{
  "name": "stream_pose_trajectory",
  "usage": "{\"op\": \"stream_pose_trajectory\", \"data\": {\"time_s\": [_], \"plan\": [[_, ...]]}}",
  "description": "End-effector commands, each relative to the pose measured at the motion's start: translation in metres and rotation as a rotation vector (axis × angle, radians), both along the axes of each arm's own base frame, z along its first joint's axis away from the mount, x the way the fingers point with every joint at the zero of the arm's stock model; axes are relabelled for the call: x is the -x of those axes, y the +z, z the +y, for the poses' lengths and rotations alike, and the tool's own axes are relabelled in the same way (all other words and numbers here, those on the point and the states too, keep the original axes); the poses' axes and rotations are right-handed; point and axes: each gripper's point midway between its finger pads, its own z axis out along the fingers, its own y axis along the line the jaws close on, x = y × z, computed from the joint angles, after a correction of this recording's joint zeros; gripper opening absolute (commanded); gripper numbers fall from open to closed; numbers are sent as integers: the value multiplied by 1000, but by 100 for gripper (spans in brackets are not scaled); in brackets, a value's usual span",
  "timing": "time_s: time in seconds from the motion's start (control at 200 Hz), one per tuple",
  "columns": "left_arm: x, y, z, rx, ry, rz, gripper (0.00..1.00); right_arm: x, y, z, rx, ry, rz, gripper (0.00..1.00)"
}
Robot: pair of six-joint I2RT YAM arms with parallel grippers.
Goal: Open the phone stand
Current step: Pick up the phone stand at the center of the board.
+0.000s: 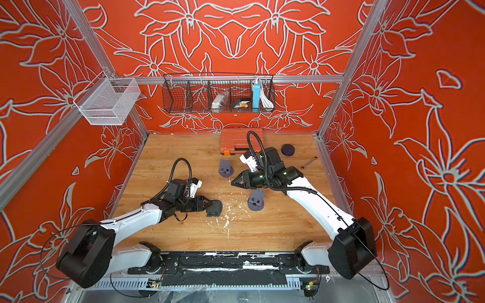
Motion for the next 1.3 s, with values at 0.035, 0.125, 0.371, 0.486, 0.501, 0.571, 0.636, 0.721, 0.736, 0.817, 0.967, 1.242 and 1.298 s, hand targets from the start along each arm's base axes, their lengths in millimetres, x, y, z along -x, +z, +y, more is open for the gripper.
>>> {"op": "stream_pose_trajectory", "data": {"time_s": [0.035, 0.125, 0.371, 0.486, 0.501, 0.571, 0.636, 0.721, 0.736, 0.817, 0.967, 1.242, 1.298], "plan": [[-7, 0, -8, 40, -19, -38, 48, -4, -4, 5, -11, -9, 4, 36], [-8, -3, -9, 42, -23, -36, 48, -5, -8, 5, -6, -13, 11, 36], [-9, -7, -3, 18, 3, -56, 48, -7, -12, 10, -9, -9, 21, 36], [-11, -3, 10, -21, 57, -92, 48, -7, -13, 10, -8, -7, 23, 35], [-11, -3, 11, -26, 60, -94, 48, -7, -12, 10, -8, -8, 21, 35], [-10, -4, 12, -36, 55, -81, 48, -7, -14, 10, -5, -8, 24, 35], [-10, -8, 9, -24, 45, -63, 48, -7, -16, 11, -4, -6, 30, 35], [-9, -13, 0, 8, 5, -34, 48, -8, -16, 12, -6, -5, 32, 35], [-9, -14, -1, 15, -1, -27, 48, -8, -16, 12, -6, -5, 32, 34], [-10, -19, -7, 43, -15, 1, 48, -8, -13, 12, -7, -6, 24, 34], [-13, -19, -14, 71, -43, 1, 48, -7, -14, 11, -2, -9, 22, 34], [-13, -21, -21, 96, -71, 20, 45, -7, -17, 11, -4, -12, 29, 34], [-11, -26, -22, 93, -71, 44, 42, -7, -17, 11, -3, -12, 29, 34]]}}
